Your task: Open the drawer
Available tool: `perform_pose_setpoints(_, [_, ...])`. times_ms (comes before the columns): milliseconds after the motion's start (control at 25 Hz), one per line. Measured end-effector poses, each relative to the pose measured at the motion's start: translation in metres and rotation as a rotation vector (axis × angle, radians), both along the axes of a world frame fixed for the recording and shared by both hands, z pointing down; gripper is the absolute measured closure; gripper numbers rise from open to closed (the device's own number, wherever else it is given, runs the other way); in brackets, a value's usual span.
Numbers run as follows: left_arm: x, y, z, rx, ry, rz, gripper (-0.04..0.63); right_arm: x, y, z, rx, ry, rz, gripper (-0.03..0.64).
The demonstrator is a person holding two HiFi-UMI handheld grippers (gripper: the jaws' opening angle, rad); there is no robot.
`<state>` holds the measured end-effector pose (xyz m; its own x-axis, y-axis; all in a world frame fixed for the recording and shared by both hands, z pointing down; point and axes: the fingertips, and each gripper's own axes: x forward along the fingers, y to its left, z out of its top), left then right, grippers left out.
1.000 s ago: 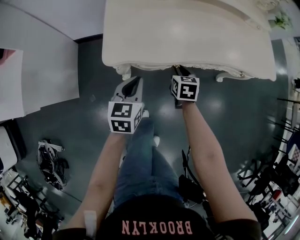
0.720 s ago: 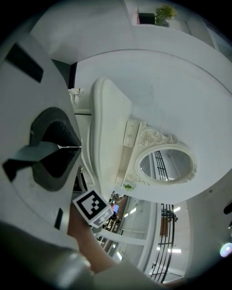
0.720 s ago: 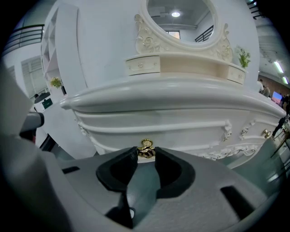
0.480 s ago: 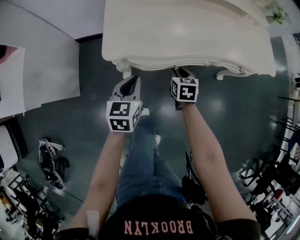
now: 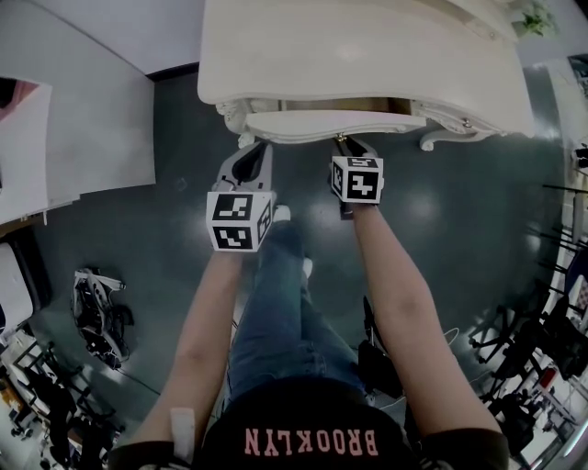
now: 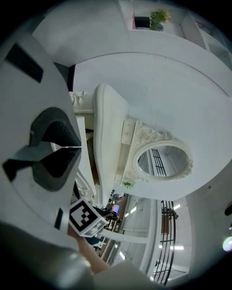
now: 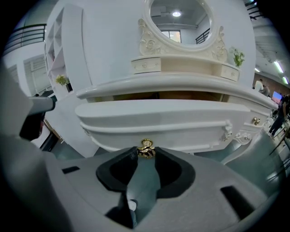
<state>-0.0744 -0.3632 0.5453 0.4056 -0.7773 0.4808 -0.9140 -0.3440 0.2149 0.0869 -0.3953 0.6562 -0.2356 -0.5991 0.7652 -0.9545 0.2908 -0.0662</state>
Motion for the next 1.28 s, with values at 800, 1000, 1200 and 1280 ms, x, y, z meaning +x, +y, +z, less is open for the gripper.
perform_pose_setpoints(800, [0.000,0.071,-0.001,0.003,0.002,-0.011,0.586,0.002,0.075,0.003,-0.011,-0.002,0.010,0.511])
perform_pose_setpoints(1000, [0.002,0.084,-0.004,0.007,-0.001,-0.005,0.586,0.004,0.092,0.004,-0.013,0.001,0.004,0.511])
perform_pose_setpoints(1200, [0.005,0.097,-0.007,0.009,-0.005,-0.001,0.586,0.005,0.106,0.003,-0.012,-0.004,0.012,0.511])
perform_pose_setpoints(1280, [0.005,0.100,-0.008,0.009,-0.006,-0.001,0.586,0.005,0.110,0.003,-0.012,-0.004,0.013,0.511])
